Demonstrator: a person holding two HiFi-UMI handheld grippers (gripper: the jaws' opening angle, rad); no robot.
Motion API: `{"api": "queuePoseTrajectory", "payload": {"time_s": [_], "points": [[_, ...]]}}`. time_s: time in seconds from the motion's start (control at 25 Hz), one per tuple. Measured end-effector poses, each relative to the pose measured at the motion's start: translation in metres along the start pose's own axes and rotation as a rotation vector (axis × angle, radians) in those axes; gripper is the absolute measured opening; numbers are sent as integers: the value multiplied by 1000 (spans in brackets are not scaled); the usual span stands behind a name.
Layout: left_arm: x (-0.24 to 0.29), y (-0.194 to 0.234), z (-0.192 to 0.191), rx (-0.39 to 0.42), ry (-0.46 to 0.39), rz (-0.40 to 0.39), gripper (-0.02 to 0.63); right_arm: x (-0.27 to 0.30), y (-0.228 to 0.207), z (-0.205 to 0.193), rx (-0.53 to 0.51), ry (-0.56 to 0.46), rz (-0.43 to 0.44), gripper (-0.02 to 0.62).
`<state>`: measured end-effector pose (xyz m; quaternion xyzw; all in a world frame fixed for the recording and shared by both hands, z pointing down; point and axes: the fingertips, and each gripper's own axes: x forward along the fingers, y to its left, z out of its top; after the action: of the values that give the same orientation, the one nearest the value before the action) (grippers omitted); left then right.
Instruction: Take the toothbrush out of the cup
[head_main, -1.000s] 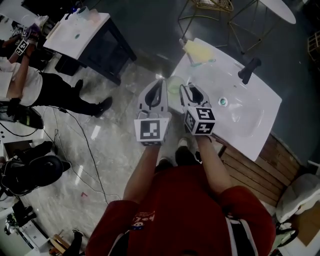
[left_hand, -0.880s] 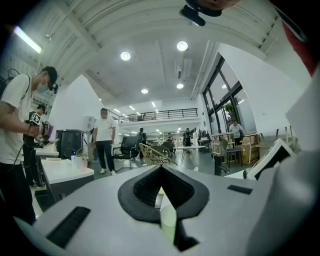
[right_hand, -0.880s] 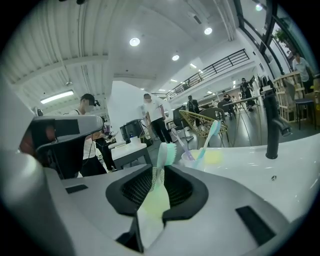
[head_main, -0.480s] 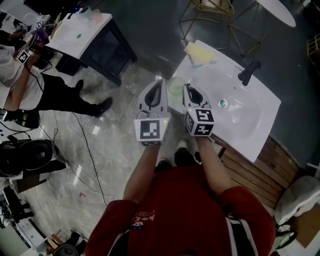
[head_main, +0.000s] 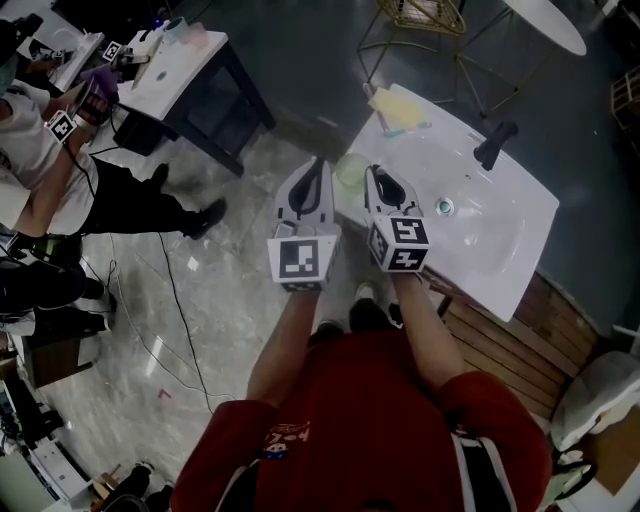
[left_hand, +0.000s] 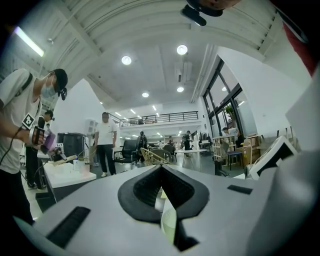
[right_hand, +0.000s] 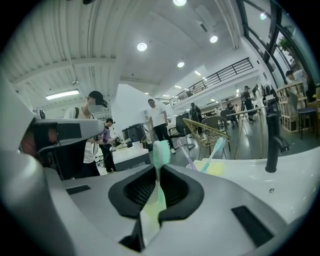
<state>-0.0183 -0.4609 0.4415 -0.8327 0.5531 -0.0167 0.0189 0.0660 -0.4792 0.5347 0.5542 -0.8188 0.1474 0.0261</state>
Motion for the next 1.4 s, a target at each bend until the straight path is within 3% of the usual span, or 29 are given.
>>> {"api": "queuePoseTrajectory", "payload": {"time_s": [0.2,0.6,0.92,1.4], "points": [[-6,0,6,-23,-29,14,28,-5,3,6,-6,-13,-3,48],[-13,0,14,13,-39,13,29,-20,5,31,-25,-66,-11,48],[-21,-4,38,-15,-99,5,29,-35,16,68,-64,-146,-5,48],[-27,-6,63,18,-159,-24,29,-61,37,125,-164,-283,-11,48]]}}
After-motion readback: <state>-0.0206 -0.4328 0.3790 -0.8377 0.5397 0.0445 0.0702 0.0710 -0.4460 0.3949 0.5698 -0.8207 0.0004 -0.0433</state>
